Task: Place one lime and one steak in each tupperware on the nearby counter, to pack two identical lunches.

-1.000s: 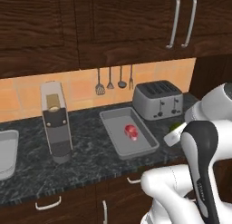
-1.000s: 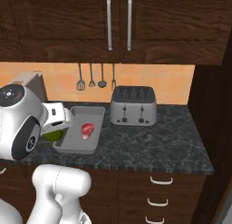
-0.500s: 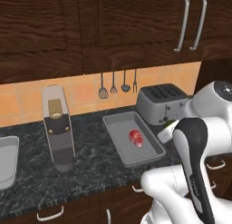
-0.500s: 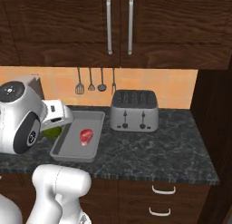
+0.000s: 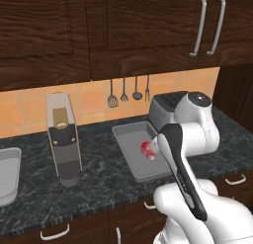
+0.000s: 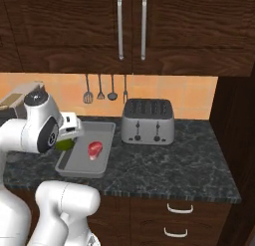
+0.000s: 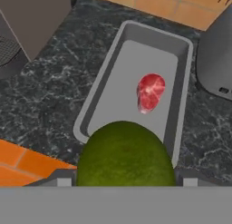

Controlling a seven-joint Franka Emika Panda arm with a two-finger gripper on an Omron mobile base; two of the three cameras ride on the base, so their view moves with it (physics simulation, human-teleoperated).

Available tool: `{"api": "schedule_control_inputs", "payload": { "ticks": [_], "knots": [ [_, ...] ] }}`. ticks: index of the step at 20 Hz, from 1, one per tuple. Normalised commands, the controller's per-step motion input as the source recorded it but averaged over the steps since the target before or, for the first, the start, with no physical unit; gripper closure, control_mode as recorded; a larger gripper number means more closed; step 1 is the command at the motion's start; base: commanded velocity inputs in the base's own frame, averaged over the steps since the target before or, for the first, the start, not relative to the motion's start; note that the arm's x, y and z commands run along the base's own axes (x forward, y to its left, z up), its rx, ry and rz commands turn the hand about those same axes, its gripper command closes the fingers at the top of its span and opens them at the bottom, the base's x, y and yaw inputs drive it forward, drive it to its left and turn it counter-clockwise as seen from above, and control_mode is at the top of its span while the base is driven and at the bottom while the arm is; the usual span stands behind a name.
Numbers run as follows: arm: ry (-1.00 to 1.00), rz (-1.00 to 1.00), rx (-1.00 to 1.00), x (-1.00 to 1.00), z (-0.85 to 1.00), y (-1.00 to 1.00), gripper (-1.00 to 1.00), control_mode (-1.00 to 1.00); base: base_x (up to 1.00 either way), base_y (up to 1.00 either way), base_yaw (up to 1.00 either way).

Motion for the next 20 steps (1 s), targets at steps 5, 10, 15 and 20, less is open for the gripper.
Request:
{"api": "schedule_control_inputs", "payload": {
  "ticks": [5, 10, 15, 20],
  "knots": [
    [0.32, -0.02, 0.00, 0.44, -0.44, -0.01, 1.00, -1.00, 0.00, 0.00, 0.00],
    [0.23, -0.01, -0.01, 0.73, -0.68, 0.08, 1.00, -1.00, 0.00, 0.00, 0.00],
    [-0.01, 0.00, 0.00, 0.69, -0.60, 0.24, 1.00, -1.00, 0.00, 0.00, 0.00],
    [-0.01, 0.00, 0.00, 0.89, -0.49, 0.48, 1.00, -1.00, 0.00, 0.00, 0.00]
  ]
}}
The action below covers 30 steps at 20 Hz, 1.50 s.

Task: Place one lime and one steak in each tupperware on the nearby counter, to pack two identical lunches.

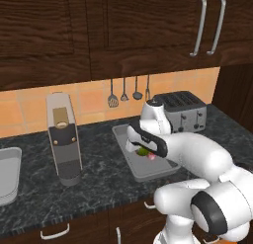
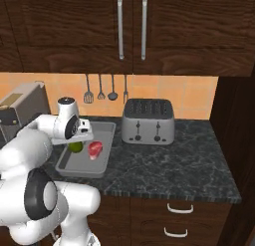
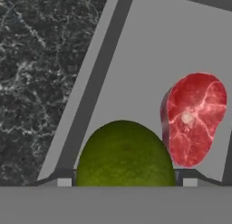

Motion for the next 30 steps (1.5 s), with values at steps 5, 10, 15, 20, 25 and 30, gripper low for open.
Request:
{"api": "schedule_control_inputs", "payload": {
  "ticks": [5, 10, 15, 20, 25, 30],
  "knots": [
    [-0.04, 0.00, 0.00, 0.72, -0.22, 0.17, 1.00, -1.00, 0.00, 0.00, 0.00],
    [-0.01, 0.00, 0.00, 0.34, -0.28, -0.04, 1.00, -1.00, 0.00, 0.00, 0.00],
    [-0.02, 0.00, 0.00, 0.01, -0.51, 0.00, 1.00, -1.00, 0.00, 0.00, 0.00],
    [-0.03, 0.00, 0.00, 0.00, -0.06, 0.00, 1.00, -1.00, 0.00, 0.00, 0.00],
    [-0.05, 0.00, 0.00, 0.00, -0.01, 0.00, -1.00, -1.00, 0.00, 0.00, 0.00],
    [-0.05, 0.00, 0.00, -0.04, 0.12, 0.00, -1.00, -1.00, 0.00, 0.00, 0.00]
  ]
}}
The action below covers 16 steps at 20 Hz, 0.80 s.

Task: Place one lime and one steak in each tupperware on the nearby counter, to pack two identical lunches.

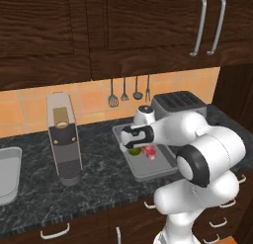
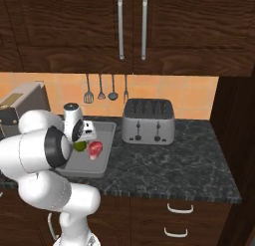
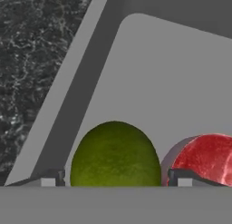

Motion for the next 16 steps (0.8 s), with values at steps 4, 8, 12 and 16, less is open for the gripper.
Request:
{"api": "schedule_control_inputs", "payload": {
  "ticks": [4, 8, 12, 16],
  "knots": [
    [-0.06, 0.00, 0.00, -0.30, 0.46, -0.03, -1.00, -1.00, 0.00, 0.00, 0.00],
    [-0.04, 0.00, 0.01, -0.73, 0.57, -0.21, -1.00, -1.00, 0.00, 0.00, 0.00],
    [0.00, -0.04, 0.05, -1.00, 0.26, -0.57, -1.00, -1.00, 0.00, 0.00, 0.00],
    [0.00, -0.05, 0.06, -1.00, 0.22, -0.54, -1.00, -1.00, 0.00, 0.00, 0.00]
  ]
}}
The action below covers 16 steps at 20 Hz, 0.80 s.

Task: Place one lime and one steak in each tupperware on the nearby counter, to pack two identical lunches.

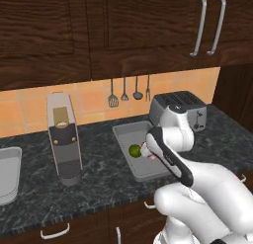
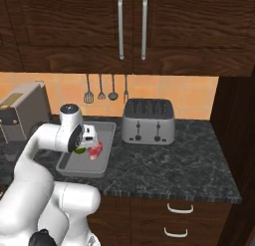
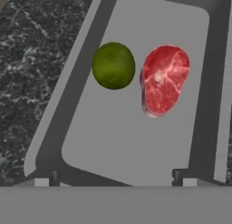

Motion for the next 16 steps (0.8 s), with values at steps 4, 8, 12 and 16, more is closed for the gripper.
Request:
{"api": "schedule_control_inputs", "payload": {
  "ticks": [4, 8, 12, 16],
  "knots": [
    [0.03, -0.04, 0.03, -0.81, 0.76, -0.13, -1.00, -1.00, 0.00, 0.00, 0.00],
    [0.25, 0.00, 0.00, -0.65, 1.00, -0.05, -1.00, -1.00, 0.00, 0.00, 0.00],
    [0.16, 0.00, 0.00, -0.76, 1.00, -0.03, -1.00, -1.00, 0.00, 0.00, 0.00],
    [0.00, -0.01, 0.01, -0.79, 0.64, -0.16, -1.00, -1.00, 0.00, 0.00, 0.00]
  ]
}}
